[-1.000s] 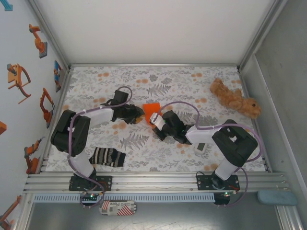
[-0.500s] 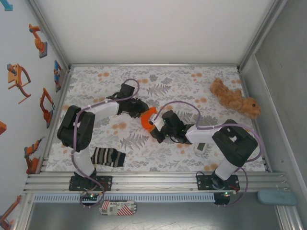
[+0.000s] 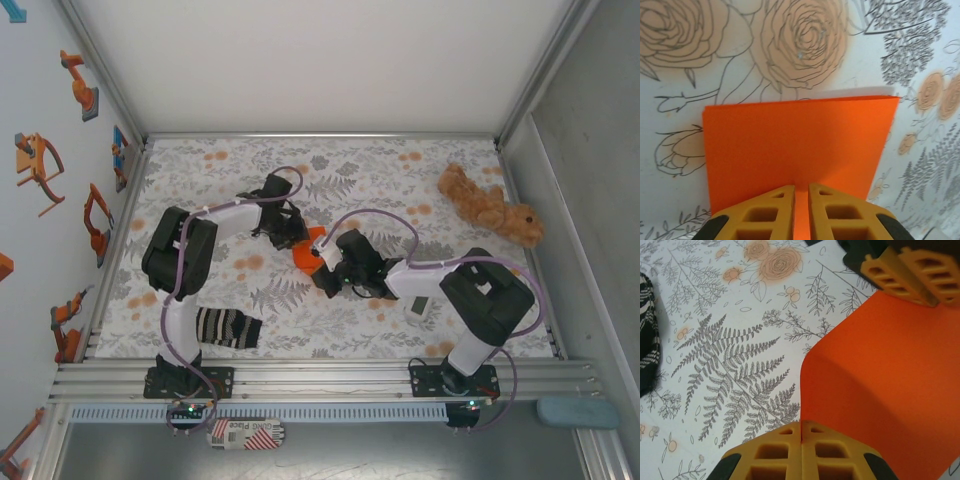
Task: Fold a paper plane with a square sheet of paper (pick it up from the middle)
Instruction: Third fold the triangle at the center of the table.
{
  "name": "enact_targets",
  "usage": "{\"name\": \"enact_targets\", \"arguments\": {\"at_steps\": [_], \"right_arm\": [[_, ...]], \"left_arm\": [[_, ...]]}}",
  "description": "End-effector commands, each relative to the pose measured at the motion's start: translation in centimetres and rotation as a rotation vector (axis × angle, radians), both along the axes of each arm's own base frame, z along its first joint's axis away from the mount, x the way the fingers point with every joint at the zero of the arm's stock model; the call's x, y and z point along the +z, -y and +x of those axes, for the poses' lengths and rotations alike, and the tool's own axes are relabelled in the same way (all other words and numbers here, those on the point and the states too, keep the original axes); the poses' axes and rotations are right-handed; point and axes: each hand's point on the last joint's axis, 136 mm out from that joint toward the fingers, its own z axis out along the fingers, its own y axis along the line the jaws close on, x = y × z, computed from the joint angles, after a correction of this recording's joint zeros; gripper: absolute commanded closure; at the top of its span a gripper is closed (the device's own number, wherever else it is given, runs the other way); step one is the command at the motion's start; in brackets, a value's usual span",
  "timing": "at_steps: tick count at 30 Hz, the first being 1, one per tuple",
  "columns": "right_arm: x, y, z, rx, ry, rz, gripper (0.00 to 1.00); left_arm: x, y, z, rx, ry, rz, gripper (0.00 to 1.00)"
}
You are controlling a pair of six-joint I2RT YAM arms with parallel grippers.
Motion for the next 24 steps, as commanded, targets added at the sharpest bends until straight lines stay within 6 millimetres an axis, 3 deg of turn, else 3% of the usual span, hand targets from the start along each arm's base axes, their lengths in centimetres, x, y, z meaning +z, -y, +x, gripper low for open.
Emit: {"name": "enact_targets", "arguments": {"at_steps": [1, 24], "right_arm": [[0.3, -0.5, 1.2, -0.072, -0.037, -0.004, 1.0], [-1.5, 0.7, 2.9, -0.242, -0.124, -0.081, 1.0]], "left_arm": [[-1.6, -0.6, -1.4, -0.054, -0.048, 0.065, 0.87], [-2.4, -0.7, -1.8, -0.067, -0.067, 0.069, 0.88]]}}
